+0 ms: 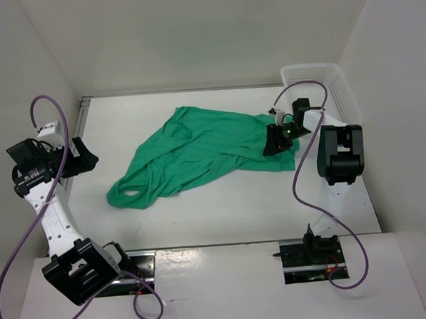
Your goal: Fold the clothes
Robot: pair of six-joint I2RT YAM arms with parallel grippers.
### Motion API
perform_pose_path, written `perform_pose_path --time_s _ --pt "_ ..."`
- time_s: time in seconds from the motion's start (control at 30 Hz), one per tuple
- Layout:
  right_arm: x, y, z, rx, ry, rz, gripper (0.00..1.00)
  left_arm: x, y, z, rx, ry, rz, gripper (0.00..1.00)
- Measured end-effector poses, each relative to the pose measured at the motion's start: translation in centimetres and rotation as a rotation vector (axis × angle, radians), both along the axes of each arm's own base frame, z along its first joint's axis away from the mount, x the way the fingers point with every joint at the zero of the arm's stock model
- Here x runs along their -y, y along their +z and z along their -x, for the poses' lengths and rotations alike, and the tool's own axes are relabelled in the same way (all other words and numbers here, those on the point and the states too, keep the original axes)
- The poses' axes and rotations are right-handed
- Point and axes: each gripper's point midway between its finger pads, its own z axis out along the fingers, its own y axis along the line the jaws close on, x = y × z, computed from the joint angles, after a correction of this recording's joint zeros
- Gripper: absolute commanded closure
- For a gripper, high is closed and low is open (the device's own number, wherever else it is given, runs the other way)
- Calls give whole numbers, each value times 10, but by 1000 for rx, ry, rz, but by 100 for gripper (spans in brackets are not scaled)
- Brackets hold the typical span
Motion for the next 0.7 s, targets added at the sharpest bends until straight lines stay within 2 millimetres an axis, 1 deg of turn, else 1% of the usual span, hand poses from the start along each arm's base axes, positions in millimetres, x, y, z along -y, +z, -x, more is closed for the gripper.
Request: perform_pose_path --time_s 0.27,0.43,0.7 --pt "-6 -10 2 -30 12 -45 50 0 0 0 -1 0 0 8" --pt "-10 -8 3 -24 24 -73 50 1 -4 1 -7 0 5 8" --pt "-15 -4 3 -6 48 -108 50 0 -3 1 -5 0 4 8"
